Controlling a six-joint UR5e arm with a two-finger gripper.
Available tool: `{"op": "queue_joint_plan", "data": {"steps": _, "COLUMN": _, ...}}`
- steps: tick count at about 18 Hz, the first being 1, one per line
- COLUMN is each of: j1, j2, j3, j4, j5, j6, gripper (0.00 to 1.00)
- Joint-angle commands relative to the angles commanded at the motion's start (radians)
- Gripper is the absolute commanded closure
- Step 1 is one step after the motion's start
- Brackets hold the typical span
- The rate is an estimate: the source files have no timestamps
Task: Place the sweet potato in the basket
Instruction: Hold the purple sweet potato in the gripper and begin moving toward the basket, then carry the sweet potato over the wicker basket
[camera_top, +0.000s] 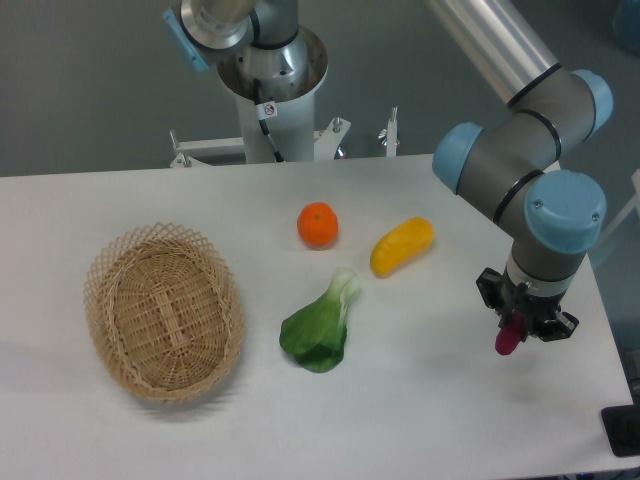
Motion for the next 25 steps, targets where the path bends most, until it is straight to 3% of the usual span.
{"op": "queue_joint_plan", "data": {"steps": 15, "j1": -0.015, "j2": 0.008, "j3": -0.012, "j4": -0.006, "j5": 0.005, "j6": -0.049, "gripper": 0.84}}
{"op": "queue_joint_plan", "data": {"steps": 25, "j1": -0.149, "j2": 0.078, "j3": -0.115, "j4": -0.005, "j5": 0.002, "j6": -0.152, "gripper": 0.85}}
